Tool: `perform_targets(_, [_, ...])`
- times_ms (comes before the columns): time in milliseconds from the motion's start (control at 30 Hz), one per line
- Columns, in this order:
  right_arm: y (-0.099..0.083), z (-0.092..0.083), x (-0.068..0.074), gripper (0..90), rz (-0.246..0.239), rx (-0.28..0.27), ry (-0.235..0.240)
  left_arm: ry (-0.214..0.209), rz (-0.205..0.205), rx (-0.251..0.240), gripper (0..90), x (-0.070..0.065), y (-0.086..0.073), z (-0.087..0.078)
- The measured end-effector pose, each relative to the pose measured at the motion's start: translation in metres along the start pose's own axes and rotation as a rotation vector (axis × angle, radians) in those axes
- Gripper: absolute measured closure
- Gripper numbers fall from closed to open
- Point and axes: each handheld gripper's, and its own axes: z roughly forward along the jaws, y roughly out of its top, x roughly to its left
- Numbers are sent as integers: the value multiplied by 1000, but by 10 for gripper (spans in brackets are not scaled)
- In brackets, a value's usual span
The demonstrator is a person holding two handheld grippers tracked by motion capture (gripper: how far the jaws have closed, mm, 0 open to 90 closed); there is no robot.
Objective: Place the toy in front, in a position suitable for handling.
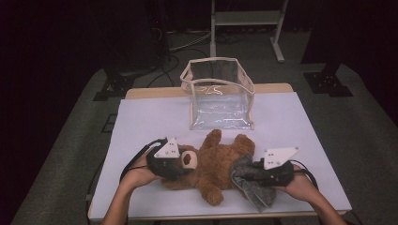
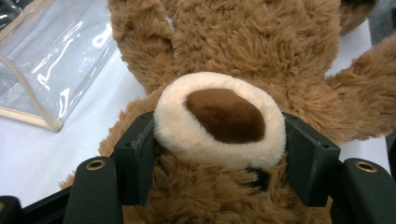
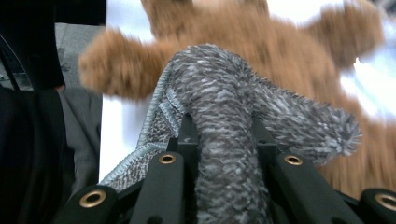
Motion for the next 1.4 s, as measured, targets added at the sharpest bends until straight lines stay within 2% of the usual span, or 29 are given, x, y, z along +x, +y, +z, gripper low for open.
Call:
perform_targets(100, [-20,-10,0,721,46,5,-12,-1,-7,-4,332,-1,0,2])
perform_targets(133, [-22,-14,1,721,62,-8,-13,0,-5,1,332,-1,1,2])
perform_targets(200, [-20,-19,3,721,58,-31,-22,0,-8,4,333,-1,1,3])
perform_targets(333, [4,-18,8,721,-1,-70,-10,-14,-20,0,337,-1,6,11])
perform_targets(433, [19,-8,10,721,-57,-65,11,-18,-3,17,338,0,11,15])
perform_targets(500, [21,-2,10,720,-77,-51,21,-22,8,29,338,0,13,15])
perform_targets(667, [7,0,10,720,-53,-39,24,-31,25,15,339,-1,11,13])
perform_targets(700, [-3,-4,11,720,-32,-28,22,-35,30,0,339,-2,8,12])
perform_targets(800, [-17,-11,10,720,-3,-1,2,-39,27,-8,339,-1,6,10])
perform_targets(867, [-19,-16,10,719,12,-13,-4,-41,26,-7,341,-1,7,11])
perform_targets(933, [-16,-18,10,719,13,-23,-4,-42,4,-2,343,0,8,14])
perform_targets(1067, [11,-14,15,719,-58,-80,12,-38,12,19,346,-2,17,20])
perform_targets(1167, [18,-5,19,719,-101,-52,20,-39,18,20,346,-1,20,23])
perform_targets(1200, [18,-5,19,719,-101,-52,20,-39,18,20,345,-1,20,23])
perform_targets(1267, [8,-3,18,719,-89,-36,20,-41,16,15,345,-1,20,23])
perform_targets(1400, [-17,-12,15,719,-33,-13,-7,-42,20,6,345,-1,17,21])
